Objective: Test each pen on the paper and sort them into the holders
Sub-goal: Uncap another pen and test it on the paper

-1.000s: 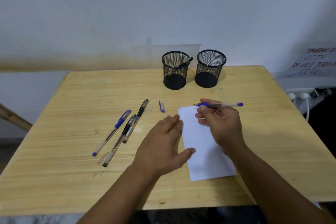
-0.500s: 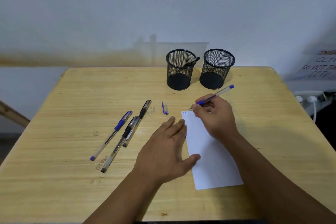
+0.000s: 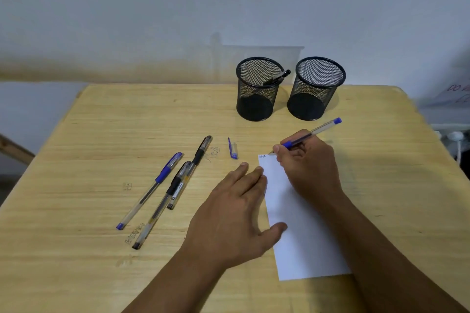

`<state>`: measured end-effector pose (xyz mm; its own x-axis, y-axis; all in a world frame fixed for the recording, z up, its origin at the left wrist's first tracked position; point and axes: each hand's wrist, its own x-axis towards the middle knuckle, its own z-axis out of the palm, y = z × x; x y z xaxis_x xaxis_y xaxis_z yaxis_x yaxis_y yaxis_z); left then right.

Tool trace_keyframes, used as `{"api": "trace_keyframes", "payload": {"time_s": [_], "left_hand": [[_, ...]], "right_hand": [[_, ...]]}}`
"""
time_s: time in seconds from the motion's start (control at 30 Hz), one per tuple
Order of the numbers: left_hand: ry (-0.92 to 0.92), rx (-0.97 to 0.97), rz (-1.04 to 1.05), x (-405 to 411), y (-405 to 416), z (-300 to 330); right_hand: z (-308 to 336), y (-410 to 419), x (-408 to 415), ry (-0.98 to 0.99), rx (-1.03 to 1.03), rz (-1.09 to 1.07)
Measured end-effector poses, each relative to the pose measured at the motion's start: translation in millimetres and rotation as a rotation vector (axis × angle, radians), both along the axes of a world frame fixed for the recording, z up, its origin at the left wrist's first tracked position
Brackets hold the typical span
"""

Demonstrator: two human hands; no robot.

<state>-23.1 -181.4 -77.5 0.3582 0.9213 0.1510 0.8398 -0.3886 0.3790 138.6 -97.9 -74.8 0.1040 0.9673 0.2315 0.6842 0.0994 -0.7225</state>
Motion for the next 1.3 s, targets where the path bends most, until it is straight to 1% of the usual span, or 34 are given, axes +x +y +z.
{"api": "trace_keyframes", "payload": {"time_s": [0.2, 0.53, 0.9, 1.07, 1.3], "left_hand": [[0.010, -0.023, -0.002, 0.2, 0.9, -1.6], [0.019, -0.031, -0.008, 0.3, 1.8, -0.6], [0.028, -0.029, -0.001, 0.5, 1.0, 2.6], [0.035, -0.025, -0.003, 1.0, 1.3, 3.4], [0.018, -0.036, 0.003, 1.2, 0.8, 2.3]], "right_hand": [[0.9, 0.1, 0.1, -0.015, -0.013, -0.017], [-0.9, -0.2, 0.0, -0.038, 0.012, 0.020], [1.2, -3.0, -0.1, -0.029, -0.029, 0.021], [2.3, -1.7, 0.3, 0.008, -0.048, -0.014], [3.9, -2.7, 0.2, -0.013, -0.050, 0.005]]}}
